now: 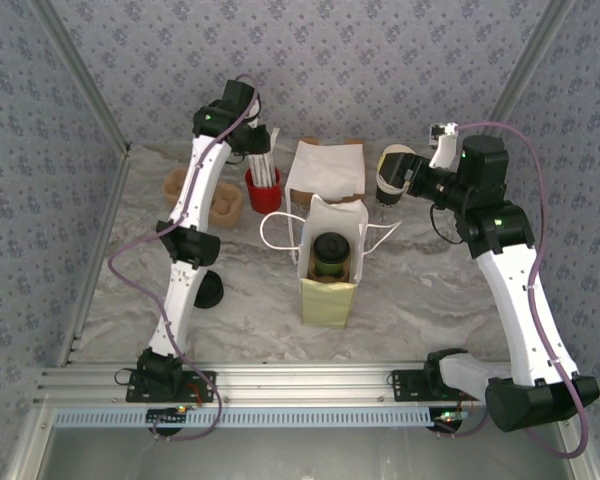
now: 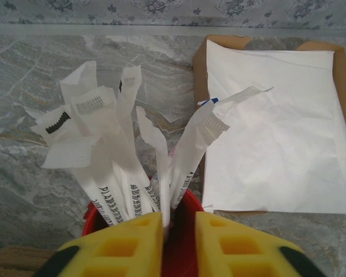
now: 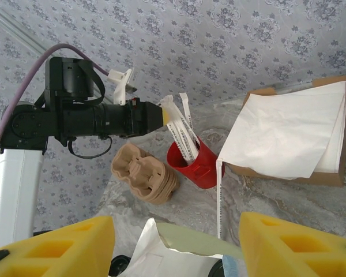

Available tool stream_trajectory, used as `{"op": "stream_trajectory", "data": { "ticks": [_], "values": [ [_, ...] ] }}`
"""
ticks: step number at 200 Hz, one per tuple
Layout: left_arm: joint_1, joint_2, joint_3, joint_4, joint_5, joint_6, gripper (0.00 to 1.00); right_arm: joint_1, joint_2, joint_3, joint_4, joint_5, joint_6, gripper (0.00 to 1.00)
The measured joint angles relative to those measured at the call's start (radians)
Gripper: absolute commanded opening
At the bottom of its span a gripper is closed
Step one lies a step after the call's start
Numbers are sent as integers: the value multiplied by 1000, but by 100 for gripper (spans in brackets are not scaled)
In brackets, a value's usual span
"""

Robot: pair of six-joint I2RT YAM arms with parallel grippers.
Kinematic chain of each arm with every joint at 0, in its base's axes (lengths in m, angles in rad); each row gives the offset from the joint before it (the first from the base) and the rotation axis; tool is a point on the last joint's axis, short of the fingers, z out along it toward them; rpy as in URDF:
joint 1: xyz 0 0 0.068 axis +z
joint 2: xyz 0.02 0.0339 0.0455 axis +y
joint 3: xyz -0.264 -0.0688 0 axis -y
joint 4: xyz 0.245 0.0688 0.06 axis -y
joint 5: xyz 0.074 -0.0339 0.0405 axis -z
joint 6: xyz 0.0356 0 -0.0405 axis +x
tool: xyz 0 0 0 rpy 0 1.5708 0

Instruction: Pack the takeout coffee

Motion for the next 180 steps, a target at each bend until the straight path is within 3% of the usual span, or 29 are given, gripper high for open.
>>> {"op": "stream_trajectory", "data": {
  "ticks": [48,96,180],
  "values": [
    [-27,-2,0,-27,-24,9,41,0,0,0,-1,1,0,61],
    [-111,-41,0,-106,-69,1,49,0,-1,0,-21,18,-3,62],
    [-157,-113,0,-215,-86,-54,53,0,-35,0,-46,30,-7,62]
  ]
}}
